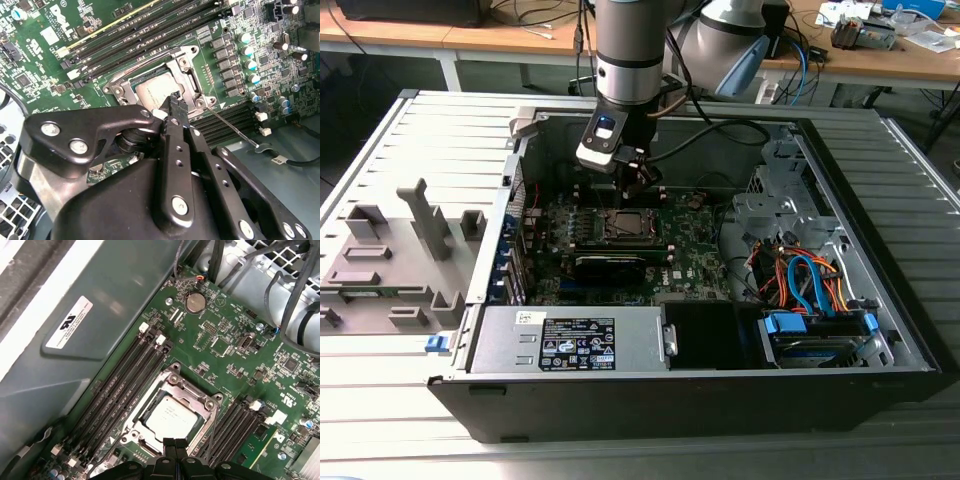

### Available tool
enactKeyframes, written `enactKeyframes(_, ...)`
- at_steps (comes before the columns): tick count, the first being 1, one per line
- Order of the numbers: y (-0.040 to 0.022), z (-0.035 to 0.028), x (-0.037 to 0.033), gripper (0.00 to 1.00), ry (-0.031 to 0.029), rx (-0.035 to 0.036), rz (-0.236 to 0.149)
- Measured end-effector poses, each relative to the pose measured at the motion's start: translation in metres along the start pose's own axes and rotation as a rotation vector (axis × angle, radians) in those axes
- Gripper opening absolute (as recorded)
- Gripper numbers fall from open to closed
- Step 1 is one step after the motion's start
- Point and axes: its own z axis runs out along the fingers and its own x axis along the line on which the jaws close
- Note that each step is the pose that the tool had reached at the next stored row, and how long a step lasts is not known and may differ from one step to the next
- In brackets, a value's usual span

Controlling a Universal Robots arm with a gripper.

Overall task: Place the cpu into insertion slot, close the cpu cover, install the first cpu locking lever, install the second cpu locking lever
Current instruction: 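Install the first cpu locking lever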

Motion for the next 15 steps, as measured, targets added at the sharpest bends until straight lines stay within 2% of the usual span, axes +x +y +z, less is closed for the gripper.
enactKeyframes(15,0.0000,0.0000,0.0000,0.11,-0.0009,-0.0020,-0.051)
